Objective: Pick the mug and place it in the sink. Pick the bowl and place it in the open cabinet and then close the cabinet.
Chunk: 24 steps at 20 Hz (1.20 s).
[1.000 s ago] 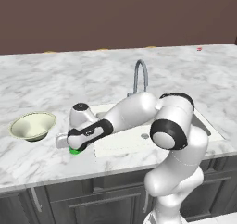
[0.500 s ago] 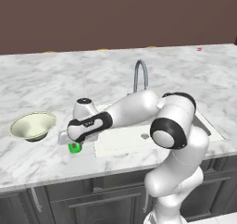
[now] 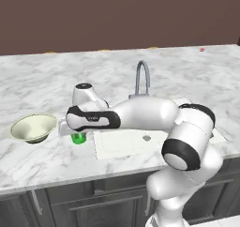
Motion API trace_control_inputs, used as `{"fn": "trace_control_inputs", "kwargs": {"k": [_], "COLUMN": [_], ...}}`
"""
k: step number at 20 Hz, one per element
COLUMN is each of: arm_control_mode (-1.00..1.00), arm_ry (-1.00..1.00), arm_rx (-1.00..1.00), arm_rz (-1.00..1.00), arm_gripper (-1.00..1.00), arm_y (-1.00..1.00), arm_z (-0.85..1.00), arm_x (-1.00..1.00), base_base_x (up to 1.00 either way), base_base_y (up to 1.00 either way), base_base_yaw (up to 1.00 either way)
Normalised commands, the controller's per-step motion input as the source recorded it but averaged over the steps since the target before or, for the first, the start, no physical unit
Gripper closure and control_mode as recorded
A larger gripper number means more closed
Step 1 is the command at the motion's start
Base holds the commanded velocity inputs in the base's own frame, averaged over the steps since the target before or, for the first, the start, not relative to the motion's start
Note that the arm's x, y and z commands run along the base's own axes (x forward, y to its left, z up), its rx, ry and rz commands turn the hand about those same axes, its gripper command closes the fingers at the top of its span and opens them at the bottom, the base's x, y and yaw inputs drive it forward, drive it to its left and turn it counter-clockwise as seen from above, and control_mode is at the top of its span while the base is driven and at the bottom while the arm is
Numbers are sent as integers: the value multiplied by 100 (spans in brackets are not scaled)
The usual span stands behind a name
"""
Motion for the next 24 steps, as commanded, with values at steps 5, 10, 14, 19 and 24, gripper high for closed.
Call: {"fn": "trace_control_inputs", "kwargs": {"k": [5, 10, 14, 19, 24], "arm_control_mode": [-100, -100, -100, -100, -100], "arm_ry": [1, 1, 6, 6, 6], "arm_rx": [-4, -1, 0, -2, -2], "arm_rz": [12, 21, 23, 29, 26], "arm_gripper": [100, 100, 100, 100, 100], "arm_y": [-45, -57, -49, -46, -36], "arm_z": [49, 18, 0, 0, 7], "arm_x": [-1, 0, 0, 0, -2], "base_base_x": [0, 0, 0, 0, 0], "base_base_y": [0, 0, 0, 0, 0], "base_base_yaw": [0, 0, 0, 0, 0]}}
